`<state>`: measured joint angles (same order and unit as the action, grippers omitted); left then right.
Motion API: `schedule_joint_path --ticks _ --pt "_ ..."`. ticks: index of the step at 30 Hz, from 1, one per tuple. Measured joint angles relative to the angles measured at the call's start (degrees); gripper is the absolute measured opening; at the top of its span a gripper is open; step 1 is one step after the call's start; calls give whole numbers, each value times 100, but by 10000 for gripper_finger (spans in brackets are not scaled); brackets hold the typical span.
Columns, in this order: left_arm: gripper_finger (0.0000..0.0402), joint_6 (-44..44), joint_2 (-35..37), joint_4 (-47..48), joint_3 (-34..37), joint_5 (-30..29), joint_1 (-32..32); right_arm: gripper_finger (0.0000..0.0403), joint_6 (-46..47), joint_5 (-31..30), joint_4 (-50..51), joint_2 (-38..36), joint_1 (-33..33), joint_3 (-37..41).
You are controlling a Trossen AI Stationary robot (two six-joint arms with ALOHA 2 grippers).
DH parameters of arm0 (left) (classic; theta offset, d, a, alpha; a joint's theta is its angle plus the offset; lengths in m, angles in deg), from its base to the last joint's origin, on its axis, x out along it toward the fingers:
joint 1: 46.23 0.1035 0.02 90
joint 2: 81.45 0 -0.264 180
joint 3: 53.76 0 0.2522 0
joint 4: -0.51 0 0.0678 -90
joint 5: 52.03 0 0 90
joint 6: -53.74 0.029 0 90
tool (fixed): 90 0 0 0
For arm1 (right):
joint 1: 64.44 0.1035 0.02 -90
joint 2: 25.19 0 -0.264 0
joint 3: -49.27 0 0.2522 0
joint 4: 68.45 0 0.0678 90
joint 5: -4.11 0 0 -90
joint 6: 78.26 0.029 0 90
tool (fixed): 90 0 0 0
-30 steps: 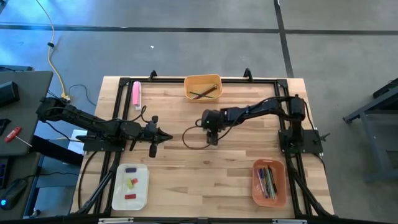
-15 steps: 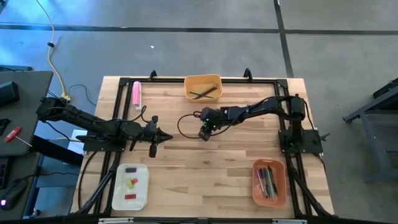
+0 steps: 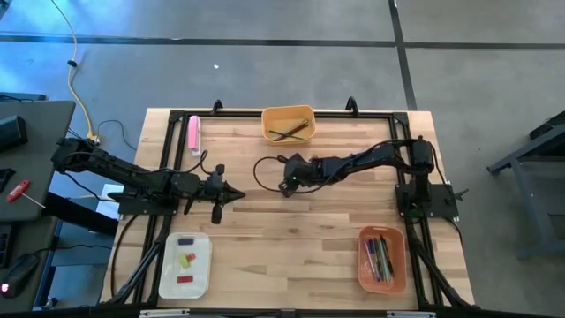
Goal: Sort crayons/erasers/pens/pencils in bins
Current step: Put the green eraser into the white bin
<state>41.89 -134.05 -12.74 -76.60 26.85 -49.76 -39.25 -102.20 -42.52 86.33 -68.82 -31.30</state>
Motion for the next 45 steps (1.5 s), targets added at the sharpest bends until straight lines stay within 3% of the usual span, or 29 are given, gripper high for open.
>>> schedule_joint_path --ticks 5,18,25,32,39,45 --pt "0 -2 0 2 0 0 0 207 523 -569 -13 98 205 2" --pt "0 -60 0 7 0 20 0 206 986 -1070 108 426 454 -7" --pt "0 -147 0 13 0 31 0 175 402 -856 555 403 480 -26" --pt "0 -372 0 14 0 31 0 112 -1188 -613 194 409 522 -11" --pt "1 -689 0 17 0 106 0 54 -1712 -365 81 409 470 9" --pt "28 -816 0 208 0 174 -2 41 -2004 -379 38 339 560 -17"
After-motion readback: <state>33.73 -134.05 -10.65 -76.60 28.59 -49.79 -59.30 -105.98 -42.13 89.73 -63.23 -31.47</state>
